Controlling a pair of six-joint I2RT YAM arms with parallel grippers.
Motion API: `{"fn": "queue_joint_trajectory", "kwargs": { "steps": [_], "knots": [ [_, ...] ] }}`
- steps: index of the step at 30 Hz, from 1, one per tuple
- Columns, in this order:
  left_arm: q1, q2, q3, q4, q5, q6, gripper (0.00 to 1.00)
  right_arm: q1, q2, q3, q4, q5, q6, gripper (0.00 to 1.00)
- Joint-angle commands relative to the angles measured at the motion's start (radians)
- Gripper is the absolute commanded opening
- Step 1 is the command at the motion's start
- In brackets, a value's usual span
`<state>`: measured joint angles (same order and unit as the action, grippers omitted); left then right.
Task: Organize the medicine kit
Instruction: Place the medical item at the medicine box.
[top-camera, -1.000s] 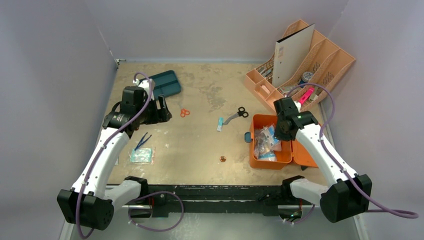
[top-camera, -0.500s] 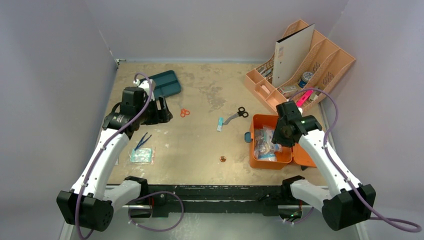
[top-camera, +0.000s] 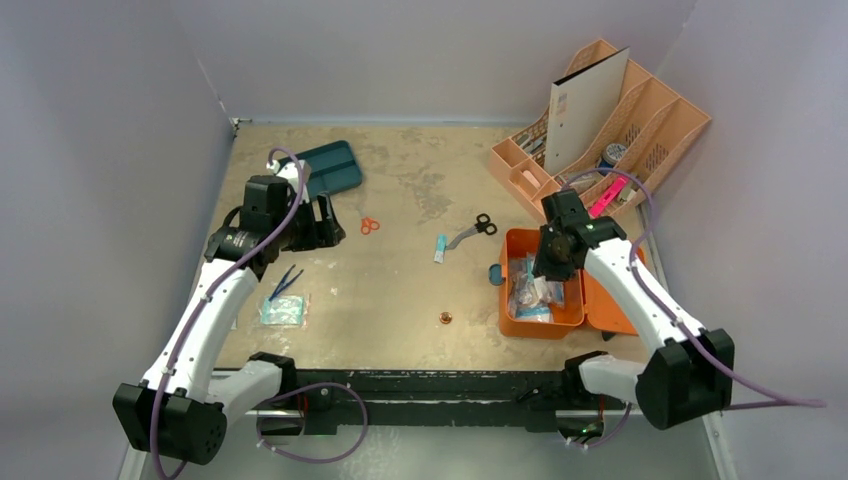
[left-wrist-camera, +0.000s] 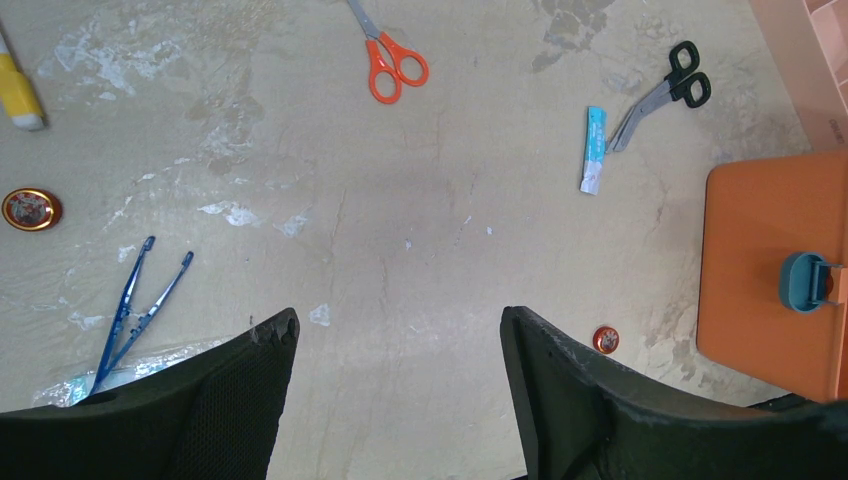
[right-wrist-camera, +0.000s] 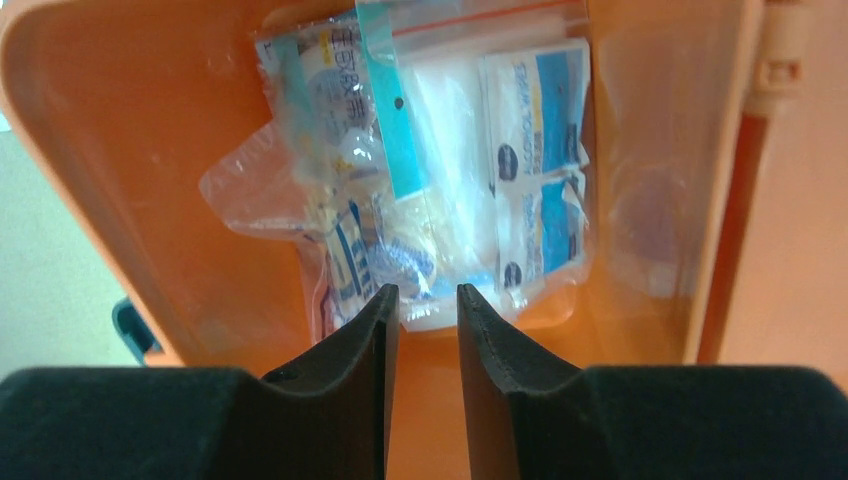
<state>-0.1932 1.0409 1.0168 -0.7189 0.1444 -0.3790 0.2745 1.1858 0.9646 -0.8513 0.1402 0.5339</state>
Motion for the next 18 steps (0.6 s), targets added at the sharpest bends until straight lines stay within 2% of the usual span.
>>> {"fn": "queue_joint_trajectory", "kwargs": {
  "steps": [1, 10, 15, 18],
  "knots": [
    [-0.006, -0.012, 0.0, 0.027, -0.011, -0.001, 0.72, -0.003, 0.067, -0.002, 0.092, 0.024, -0.035, 0.3],
    [-0.006, 0.019, 0.006, 0.014, -0.045, -0.014, 0.72, -0.003, 0.109, -0.102, 0.185, 0.04, -0.035, 0.31],
    [-0.006, 0.049, 0.013, -0.001, -0.091, -0.027, 0.72, -0.003, 0.083, -0.068, 0.153, 0.032, -0.06, 0.31],
    [-0.006, 0.075, 0.03, -0.027, -0.119, -0.037, 0.73, -0.003, 0.045, -0.015, 0.101, 0.009, -0.08, 0.36]
  ]
}}
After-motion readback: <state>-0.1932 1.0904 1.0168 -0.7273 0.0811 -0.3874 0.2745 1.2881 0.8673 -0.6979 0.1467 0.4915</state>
